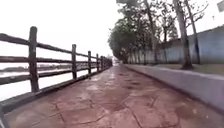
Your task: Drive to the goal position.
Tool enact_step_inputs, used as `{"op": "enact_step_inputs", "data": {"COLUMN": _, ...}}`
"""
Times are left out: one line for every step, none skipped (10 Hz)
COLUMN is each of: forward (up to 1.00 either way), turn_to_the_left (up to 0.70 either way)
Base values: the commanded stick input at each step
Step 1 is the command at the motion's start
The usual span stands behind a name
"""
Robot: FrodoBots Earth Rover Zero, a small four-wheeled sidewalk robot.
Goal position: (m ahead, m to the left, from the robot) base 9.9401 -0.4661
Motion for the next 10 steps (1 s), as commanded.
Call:
{"op": "enact_step_inputs", "data": {"forward": 1.00, "turn_to_the_left": 0.00}}
{"op": "enact_step_inputs", "data": {"forward": 1.00, "turn_to_the_left": 0.00}}
{"op": "enact_step_inputs", "data": {"forward": 1.00, "turn_to_the_left": 0.00}}
{"op": "enact_step_inputs", "data": {"forward": 1.00, "turn_to_the_left": 0.00}}
{"op": "enact_step_inputs", "data": {"forward": 1.00, "turn_to_the_left": 0.00}}
{"op": "enact_step_inputs", "data": {"forward": 1.00, "turn_to_the_left": 0.00}}
{"op": "enact_step_inputs", "data": {"forward": 1.00, "turn_to_the_left": 0.00}}
{"op": "enact_step_inputs", "data": {"forward": 1.00, "turn_to_the_left": 0.00}}
{"op": "enact_step_inputs", "data": {"forward": 1.00, "turn_to_the_left": 0.00}}
{"op": "enact_step_inputs", "data": {"forward": 1.00, "turn_to_the_left": 0.00}}
